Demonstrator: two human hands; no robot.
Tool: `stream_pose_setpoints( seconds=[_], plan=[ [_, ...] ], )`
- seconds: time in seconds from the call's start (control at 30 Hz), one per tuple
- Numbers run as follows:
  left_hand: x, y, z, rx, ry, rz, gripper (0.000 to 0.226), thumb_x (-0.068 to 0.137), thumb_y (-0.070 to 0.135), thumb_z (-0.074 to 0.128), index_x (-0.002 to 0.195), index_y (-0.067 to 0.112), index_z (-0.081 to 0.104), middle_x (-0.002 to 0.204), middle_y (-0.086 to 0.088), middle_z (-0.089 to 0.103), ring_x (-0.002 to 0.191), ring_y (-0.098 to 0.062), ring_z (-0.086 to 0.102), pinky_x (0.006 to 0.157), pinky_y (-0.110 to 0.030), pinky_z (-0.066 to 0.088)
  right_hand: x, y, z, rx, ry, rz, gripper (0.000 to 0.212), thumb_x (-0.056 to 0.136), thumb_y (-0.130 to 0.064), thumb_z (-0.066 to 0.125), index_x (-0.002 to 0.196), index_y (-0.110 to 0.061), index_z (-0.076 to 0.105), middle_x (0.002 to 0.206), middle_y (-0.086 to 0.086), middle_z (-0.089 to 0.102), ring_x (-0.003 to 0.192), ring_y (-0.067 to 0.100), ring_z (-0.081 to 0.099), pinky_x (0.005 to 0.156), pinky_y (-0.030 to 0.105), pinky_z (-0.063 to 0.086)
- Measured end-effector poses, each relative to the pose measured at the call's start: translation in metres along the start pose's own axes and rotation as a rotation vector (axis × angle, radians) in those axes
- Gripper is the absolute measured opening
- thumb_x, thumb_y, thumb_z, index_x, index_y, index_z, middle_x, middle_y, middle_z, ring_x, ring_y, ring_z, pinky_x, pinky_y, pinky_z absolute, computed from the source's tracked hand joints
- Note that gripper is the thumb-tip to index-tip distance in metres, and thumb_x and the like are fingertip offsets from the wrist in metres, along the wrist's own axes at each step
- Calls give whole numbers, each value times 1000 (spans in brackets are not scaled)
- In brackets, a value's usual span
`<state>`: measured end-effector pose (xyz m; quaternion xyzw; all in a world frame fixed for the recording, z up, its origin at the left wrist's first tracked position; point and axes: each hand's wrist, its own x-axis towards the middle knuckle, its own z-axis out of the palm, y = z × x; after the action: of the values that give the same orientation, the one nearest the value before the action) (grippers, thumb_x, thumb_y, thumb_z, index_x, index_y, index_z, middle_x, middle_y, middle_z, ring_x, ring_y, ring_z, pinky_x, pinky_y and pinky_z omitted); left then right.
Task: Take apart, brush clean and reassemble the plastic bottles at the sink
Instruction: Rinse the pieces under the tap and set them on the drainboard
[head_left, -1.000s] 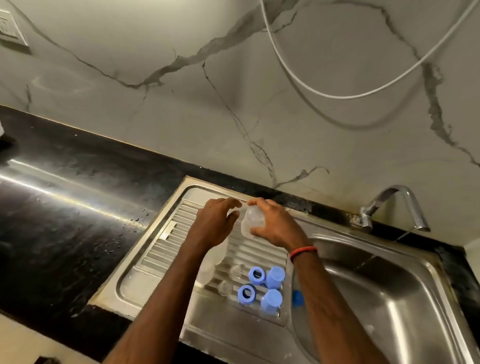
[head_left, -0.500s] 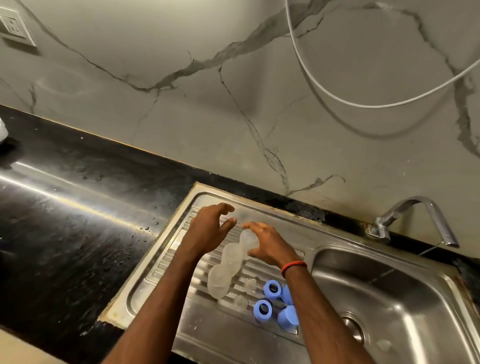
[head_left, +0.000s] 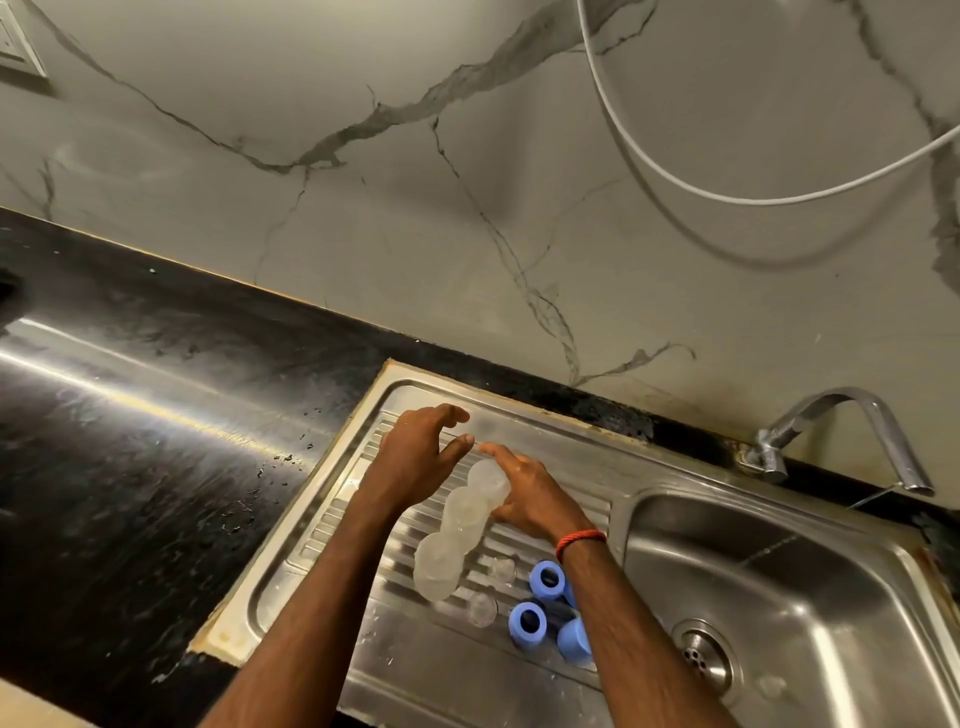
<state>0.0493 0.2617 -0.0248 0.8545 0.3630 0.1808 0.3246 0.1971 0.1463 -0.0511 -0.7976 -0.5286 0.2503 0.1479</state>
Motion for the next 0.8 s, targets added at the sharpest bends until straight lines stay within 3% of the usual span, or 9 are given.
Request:
stream_pose_setpoints(
  seconds=[0.17,0.3,0.53,0.8],
  plan=[
    [1,8,6,47,-2,24,39,97,40,62,131,22,61,132,-2,63,119,-18,57,100,-36,49,-2,8,-5,-4,-11,-5,99,78,-22,83,154,-37,21,148,9,45,138,28,41,110,48,39],
    [3,22,9,66,-6,64,39,97,40,63,132,23,60,132,-1,64,119,-18,56,100,-42,50,-9,18,-20,-34,20,24,100,79,-20,82,154,-39,20,148,9,44,138,27,42,109,47,43],
    [6,69,28,86,-26,178,38,98,40,62,134,28,58,134,2,62,126,-20,52,104,-48,47,-44,52,-70,1,126,93,81,83,-30,78,150,-38,32,147,8,46,133,24,45,107,42,43],
    [2,140,83,81,-126,368,41,97,42,61,136,27,56,134,1,63,128,-21,49,103,-39,44,-113,101,-105,1,246,245,71,85,-33,76,146,-34,40,147,9,47,135,25,43,108,45,43]
  ],
)
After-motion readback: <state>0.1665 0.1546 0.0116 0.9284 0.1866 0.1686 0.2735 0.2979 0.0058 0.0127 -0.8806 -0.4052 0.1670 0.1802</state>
